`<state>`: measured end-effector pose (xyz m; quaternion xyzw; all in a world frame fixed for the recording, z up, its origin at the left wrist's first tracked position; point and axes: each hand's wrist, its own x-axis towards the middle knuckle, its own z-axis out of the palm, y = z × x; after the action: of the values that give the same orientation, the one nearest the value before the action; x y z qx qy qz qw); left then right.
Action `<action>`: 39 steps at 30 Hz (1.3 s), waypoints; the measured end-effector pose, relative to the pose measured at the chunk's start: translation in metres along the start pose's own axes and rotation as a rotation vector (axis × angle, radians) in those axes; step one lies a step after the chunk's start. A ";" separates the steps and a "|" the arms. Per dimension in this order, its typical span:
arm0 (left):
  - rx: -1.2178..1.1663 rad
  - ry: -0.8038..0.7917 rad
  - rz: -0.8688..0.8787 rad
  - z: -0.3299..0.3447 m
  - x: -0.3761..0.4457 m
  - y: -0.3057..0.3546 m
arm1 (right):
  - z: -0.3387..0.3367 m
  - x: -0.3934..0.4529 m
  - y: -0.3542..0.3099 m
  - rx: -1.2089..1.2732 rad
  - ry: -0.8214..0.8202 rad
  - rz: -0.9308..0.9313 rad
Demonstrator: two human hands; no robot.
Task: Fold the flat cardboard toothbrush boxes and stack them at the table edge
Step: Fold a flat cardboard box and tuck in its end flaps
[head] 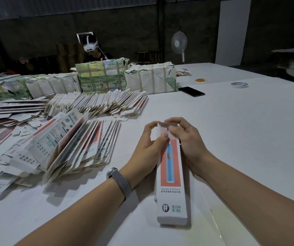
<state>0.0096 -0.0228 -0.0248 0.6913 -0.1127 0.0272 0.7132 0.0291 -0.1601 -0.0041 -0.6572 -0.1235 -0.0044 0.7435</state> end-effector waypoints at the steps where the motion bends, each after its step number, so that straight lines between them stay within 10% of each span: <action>1: 0.000 0.003 0.002 0.000 0.000 0.001 | 0.000 0.000 0.000 0.004 0.000 -0.001; 39: 0.164 -0.067 -0.018 0.002 -0.001 0.003 | -0.006 0.011 0.001 -0.116 0.117 0.003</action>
<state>0.0079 -0.0247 -0.0219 0.7490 -0.1276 0.0068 0.6501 0.0409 -0.1645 -0.0038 -0.6979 -0.0786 -0.0487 0.7102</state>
